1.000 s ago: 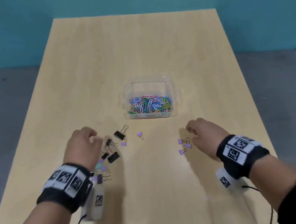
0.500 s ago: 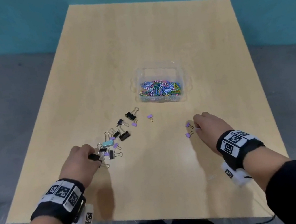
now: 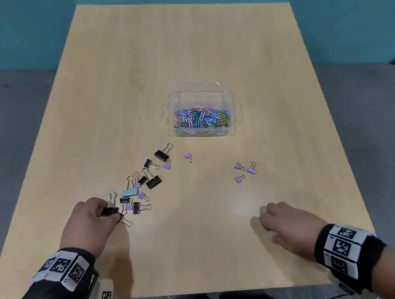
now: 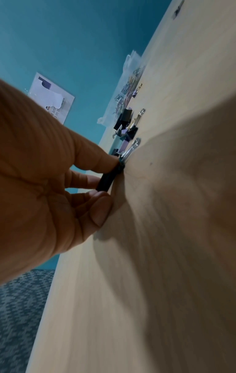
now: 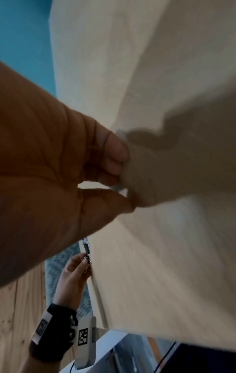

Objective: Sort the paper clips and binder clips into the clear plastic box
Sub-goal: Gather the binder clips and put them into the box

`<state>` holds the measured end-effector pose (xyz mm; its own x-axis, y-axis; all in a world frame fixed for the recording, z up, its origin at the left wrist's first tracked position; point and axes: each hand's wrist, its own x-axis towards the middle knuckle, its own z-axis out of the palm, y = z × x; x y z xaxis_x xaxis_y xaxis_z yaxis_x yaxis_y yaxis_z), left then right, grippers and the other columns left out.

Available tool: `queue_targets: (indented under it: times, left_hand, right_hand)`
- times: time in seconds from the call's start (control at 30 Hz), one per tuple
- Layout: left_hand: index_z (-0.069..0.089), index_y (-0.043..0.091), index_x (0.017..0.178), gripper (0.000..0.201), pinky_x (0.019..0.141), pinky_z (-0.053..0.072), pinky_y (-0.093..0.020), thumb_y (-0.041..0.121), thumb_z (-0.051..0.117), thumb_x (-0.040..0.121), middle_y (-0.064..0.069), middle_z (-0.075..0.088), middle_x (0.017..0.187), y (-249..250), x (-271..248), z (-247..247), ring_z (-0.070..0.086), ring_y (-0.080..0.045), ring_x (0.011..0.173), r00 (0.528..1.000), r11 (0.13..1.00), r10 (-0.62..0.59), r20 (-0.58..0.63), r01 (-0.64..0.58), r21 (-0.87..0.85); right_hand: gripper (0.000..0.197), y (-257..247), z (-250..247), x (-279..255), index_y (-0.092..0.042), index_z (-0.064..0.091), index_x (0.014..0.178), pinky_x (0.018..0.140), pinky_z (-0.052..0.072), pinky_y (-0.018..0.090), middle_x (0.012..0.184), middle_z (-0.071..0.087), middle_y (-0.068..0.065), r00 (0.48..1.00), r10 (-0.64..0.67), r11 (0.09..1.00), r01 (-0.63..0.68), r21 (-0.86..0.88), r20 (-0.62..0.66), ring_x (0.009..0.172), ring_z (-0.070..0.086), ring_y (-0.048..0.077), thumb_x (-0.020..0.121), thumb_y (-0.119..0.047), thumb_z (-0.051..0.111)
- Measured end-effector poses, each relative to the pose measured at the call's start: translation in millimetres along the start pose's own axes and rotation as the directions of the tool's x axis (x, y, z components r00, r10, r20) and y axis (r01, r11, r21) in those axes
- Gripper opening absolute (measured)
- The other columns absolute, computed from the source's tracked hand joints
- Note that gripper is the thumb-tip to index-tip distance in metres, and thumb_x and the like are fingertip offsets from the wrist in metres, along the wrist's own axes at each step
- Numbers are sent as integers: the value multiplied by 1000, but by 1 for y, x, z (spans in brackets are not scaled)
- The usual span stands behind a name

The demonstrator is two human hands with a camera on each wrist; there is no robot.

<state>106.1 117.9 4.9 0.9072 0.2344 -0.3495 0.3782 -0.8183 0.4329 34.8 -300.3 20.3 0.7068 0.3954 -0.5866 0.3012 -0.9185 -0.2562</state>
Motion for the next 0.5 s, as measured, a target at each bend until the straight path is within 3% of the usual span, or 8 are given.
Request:
queue_targets:
  times: [0.17, 0.27, 0.33, 0.37, 0.43, 0.5]
  left_hand:
    - [58, 25, 94, 24, 67, 39, -33, 28, 74, 76, 2, 50, 87, 2, 0, 0, 52, -17, 76, 1000, 1000, -3, -15, 3, -11]
    - [58, 27, 90, 23, 69, 40, -33, 26, 75, 76, 2, 50, 87, 3, 1, 0, 52, -16, 76, 1000, 999, -11, -17, 10, -43]
    - [59, 26, 90, 23, 68, 41, -33, 25, 76, 75, 2, 51, 86, 3, 1, 0, 52, -15, 76, 1000, 999, -12, -15, 11, -54]
    - [59, 25, 91, 23, 68, 40, -32, 25, 76, 75, 2, 51, 86, 2, 1, 0, 52, -15, 76, 1000, 998, -13, -14, 12, -54]
    - [60, 22, 93, 26, 67, 38, -31, 25, 77, 74, 2, 51, 85, 2, 3, 0, 51, -14, 76, 1000, 998, -22, -11, 21, -54]
    - [60, 21, 92, 26, 63, 36, -29, 24, 78, 73, 2, 52, 84, 2, 5, 0, 51, -12, 73, 999, 997, -41, -7, 41, -68]
  right_hand:
    - [9, 3, 12, 6, -20, 49, 86, 68, 33, 26, 98, 49, -1, 1000, 6, 1000, -6, -4, -18, 90, 46, 20, 84, -15, 57]
    - [21, -5, 0, 15, -21, 49, 73, 51, 34, 23, 74, 52, -6, 997, -37, 999, 35, -34, -61, 67, 55, 19, 66, -7, 62]
    - [15, -11, -34, 36, -19, 47, 73, 51, 29, 19, 66, 43, -15, 982, 32, 996, -17, 83, -185, 69, 52, 21, 77, -5, 53]
    - [12, -12, -60, 51, -17, 48, 73, 51, 29, 17, 63, 44, -16, 963, 129, 972, -75, 223, -238, 70, 51, 19, 82, -8, 50]
    - [10, -8, -108, 89, -17, 52, 73, 54, 41, 23, 60, 55, -10, 855, 369, 811, -105, 575, -364, 64, 56, 20, 81, -12, 53]
    - [11, -9, -148, 121, -18, 56, 69, 61, 53, 36, 62, 62, 1, 758, 526, 616, -26, 787, -386, 61, 61, 27, 78, -11, 58]
